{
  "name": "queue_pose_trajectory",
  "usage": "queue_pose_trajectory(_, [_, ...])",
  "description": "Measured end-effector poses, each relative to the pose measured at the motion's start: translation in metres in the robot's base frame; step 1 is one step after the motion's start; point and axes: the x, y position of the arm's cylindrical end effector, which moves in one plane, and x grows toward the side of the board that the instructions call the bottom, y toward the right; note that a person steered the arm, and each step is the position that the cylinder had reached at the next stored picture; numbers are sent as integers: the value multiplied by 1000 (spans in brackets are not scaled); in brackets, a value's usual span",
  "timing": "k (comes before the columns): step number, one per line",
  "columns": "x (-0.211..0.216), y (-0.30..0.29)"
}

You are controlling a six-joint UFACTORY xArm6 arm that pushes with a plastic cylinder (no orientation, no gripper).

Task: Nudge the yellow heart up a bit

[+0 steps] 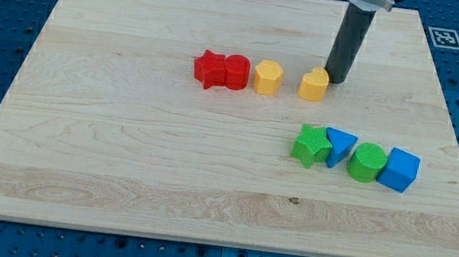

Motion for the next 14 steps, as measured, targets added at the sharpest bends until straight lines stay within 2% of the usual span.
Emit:
queue_pose_trajectory(1, [1, -5])
queue_pose_trajectory(3, [6, -51])
queue_pose_trajectory(4, [-5, -54])
queue_pose_trajectory(5, [-20, -21])
queue_pose_trajectory(6, [-11, 23])
queue_pose_trajectory(7, [25, 45])
queue_pose_trajectory(8, [52, 39])
queue_pose_trajectory(10, [55, -2])
queue_pose_trajectory(12, [77, -25])
queue_pose_trajectory(14, [76, -59])
